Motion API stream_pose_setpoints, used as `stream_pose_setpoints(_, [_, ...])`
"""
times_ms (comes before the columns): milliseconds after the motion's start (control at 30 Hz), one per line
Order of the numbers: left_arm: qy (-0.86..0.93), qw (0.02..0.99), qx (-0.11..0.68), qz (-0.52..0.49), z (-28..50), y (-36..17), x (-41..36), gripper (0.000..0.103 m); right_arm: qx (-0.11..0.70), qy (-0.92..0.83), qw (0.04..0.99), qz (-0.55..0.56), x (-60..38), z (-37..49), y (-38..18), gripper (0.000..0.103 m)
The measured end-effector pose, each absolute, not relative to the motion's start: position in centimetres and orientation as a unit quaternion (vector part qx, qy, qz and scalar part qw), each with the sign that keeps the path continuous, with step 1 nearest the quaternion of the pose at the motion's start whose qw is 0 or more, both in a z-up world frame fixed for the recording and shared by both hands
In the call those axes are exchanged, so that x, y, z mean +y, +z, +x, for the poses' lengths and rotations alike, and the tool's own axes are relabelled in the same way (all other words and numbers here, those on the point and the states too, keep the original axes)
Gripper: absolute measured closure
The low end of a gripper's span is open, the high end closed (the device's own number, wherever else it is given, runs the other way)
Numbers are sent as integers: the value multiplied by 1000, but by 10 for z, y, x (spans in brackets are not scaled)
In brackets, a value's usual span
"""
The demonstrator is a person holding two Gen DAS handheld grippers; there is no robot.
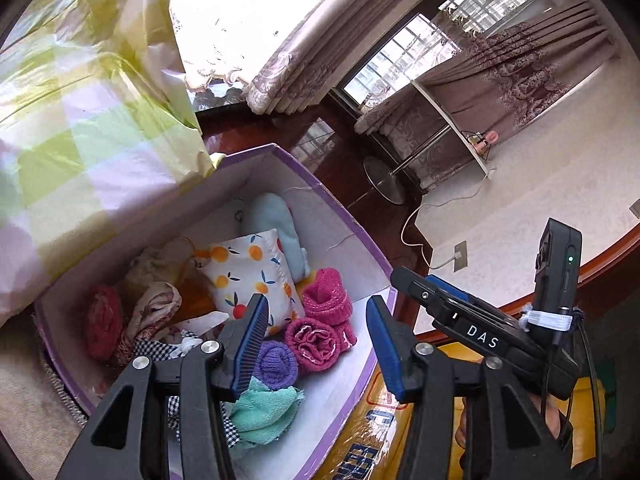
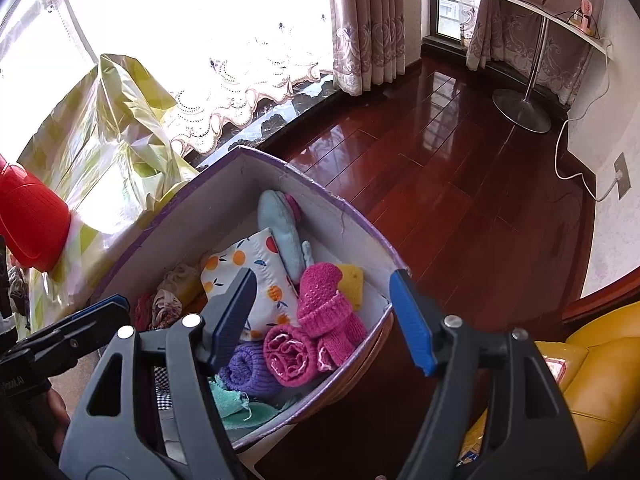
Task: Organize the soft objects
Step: 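Move both tools back over the table toward the grey bag, then grasp the grey drawstring bag with the left tool while the right tool grasps the brown pouch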
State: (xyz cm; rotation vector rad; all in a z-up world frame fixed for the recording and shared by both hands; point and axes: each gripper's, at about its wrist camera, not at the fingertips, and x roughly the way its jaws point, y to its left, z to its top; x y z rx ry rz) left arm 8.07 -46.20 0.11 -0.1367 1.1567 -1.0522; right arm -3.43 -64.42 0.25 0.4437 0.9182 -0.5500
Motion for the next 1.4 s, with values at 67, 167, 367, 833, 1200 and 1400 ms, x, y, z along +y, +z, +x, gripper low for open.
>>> stream_pose_setpoints(67, [-463, 720, 511, -68, 83, 6, -445, 51, 439, -249, 838, 205, -635, -30, 2, 31])
stream_pose_setpoints(167, [-446, 742, 495, -79, 87, 16, -422, 51, 447, -231, 841, 199, -617, -23, 1, 31])
stream_pose_setpoints(367, [-382, 797, 463, -71, 92, 30, -365, 51, 463, -177, 848, 186, -572, -6, -2, 31])
stream_pose_setpoints(833, [-177, 872, 425, -163, 119, 29, -192, 51, 481, -30, 869, 112, -434, 52, 13, 31])
stream_pose_setpoints(1200, [-94, 879, 406, -233, 130, 21, -88, 51, 481, 79, 872, 40, -321, 93, 12, 31])
stream_pose_setpoints(1400, [-72, 872, 401, -272, 142, 12, -48, 51, 479, 115, 870, 10, -273, 116, 10, 31])
